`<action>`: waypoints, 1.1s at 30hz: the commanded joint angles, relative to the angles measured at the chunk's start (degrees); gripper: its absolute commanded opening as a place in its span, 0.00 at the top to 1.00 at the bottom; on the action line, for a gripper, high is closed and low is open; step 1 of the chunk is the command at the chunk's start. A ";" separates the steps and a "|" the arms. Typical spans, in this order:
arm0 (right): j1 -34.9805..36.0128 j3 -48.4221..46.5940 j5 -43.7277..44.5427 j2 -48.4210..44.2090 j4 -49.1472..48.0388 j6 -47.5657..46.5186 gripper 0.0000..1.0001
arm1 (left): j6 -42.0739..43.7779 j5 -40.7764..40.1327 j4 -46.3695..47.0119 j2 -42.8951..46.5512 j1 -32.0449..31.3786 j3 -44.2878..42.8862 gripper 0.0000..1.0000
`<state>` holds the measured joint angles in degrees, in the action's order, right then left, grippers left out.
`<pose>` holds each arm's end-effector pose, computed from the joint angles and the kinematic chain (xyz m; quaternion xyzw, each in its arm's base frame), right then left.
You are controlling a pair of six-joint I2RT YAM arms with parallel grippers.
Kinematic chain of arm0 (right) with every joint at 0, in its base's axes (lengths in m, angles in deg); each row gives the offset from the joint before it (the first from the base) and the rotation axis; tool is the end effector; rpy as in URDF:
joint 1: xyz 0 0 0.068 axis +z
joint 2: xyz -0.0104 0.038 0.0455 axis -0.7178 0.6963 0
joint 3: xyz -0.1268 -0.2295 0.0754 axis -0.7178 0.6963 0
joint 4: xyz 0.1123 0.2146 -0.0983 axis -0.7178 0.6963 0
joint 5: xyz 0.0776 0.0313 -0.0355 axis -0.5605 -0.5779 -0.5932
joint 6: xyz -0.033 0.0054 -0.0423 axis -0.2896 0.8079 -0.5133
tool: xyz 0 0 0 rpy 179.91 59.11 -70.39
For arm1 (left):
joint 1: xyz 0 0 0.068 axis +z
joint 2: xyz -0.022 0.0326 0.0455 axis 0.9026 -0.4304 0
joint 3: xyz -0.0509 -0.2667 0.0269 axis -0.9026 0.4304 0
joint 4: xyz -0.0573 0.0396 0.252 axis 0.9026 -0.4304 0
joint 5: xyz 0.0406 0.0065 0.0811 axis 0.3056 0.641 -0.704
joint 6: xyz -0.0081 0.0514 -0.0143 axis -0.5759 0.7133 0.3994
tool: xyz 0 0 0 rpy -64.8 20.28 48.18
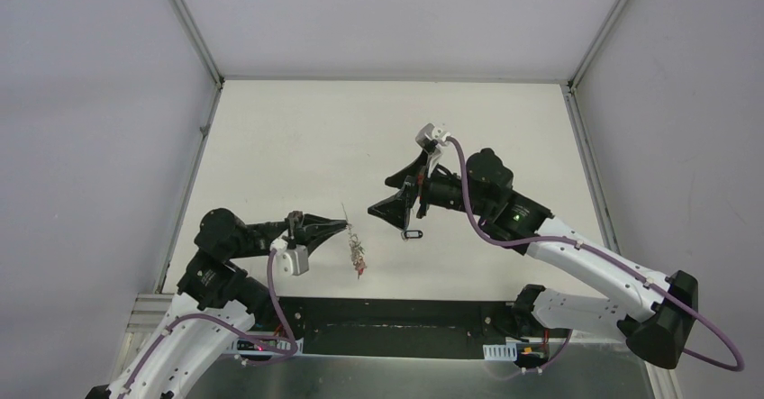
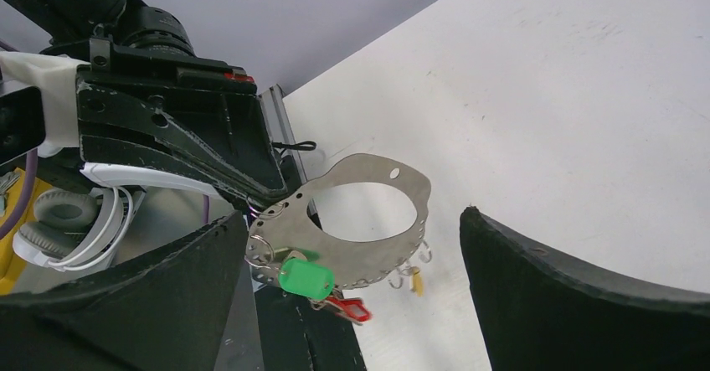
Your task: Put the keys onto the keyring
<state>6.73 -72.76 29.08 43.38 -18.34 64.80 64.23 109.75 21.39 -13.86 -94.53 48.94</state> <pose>0.1385 0.2026 0.3594 -0.3319 0.6616 0.4947 0.4554 0.0681 -0.0727 0.3142 0.6103 0.3284 -0.2740 0.6668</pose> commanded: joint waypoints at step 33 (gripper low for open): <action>-2.36 -1.01 2.14 1.19 1.07 6.52 0.00 | -66.47 -20.56 45.44 -4.11 -0.30 14.47 1.00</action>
<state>5.87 -72.57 28.95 45.18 -17.38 67.60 0.78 91.67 58.85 -20.22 -94.53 62.91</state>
